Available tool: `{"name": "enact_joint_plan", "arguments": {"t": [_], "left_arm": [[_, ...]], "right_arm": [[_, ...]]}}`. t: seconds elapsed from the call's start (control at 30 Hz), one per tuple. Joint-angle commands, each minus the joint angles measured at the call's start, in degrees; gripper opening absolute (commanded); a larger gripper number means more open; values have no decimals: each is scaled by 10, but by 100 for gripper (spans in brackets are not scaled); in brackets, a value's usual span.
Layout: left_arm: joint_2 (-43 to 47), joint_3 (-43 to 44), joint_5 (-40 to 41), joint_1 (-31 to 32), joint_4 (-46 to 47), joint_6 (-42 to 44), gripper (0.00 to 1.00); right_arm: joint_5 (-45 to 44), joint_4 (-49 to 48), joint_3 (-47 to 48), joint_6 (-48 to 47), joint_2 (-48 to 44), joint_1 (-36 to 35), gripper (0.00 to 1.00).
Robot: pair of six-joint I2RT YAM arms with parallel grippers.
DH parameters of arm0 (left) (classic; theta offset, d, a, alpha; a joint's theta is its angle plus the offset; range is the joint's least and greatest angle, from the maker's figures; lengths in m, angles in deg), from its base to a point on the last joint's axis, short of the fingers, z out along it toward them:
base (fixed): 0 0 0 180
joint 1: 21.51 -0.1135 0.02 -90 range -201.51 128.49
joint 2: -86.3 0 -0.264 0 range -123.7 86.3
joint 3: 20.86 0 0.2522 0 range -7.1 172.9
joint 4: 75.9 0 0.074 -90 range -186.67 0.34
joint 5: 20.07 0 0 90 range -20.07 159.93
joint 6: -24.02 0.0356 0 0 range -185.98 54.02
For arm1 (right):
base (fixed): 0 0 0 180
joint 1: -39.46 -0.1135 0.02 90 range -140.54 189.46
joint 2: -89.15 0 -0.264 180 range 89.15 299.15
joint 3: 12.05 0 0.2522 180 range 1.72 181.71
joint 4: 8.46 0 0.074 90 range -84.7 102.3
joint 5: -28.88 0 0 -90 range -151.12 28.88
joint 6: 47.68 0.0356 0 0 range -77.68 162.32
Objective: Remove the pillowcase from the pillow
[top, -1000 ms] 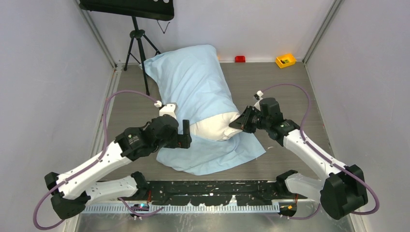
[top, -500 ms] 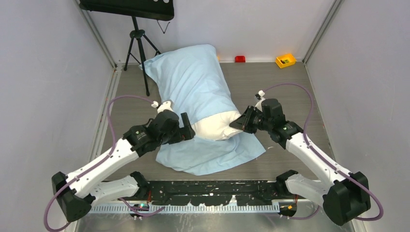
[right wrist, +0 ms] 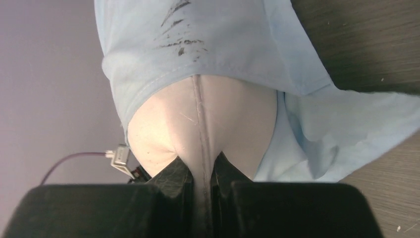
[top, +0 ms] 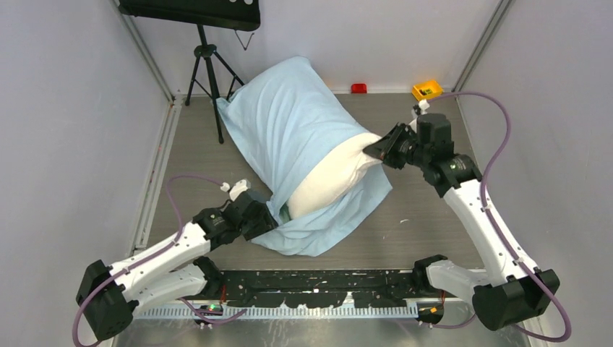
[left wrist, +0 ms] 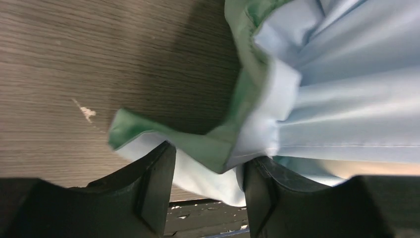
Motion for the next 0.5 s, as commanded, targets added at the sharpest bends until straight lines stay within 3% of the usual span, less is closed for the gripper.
{"name": "enact_joint_plan", "arguments": {"t": [0.0,0.17,0.33,0.4,0.47], "left_arm": [[7,-35,-8,-4,20,-7,50],[-40,-67,-31,-4,93,6,48],[-108,-41,-20,2,126,50,44],[-123,-18,-5,23,129,67,46],[-126,6,28,71,146,76,52]], "right_arm": [[-10,-20,93,36,28,61,0],[77,-86,99,116,64,97,0],[148,-169,65,205,78,98,0],[169,-230,38,252,74,93,0],[164,-231,33,249,70,86,0]]}}
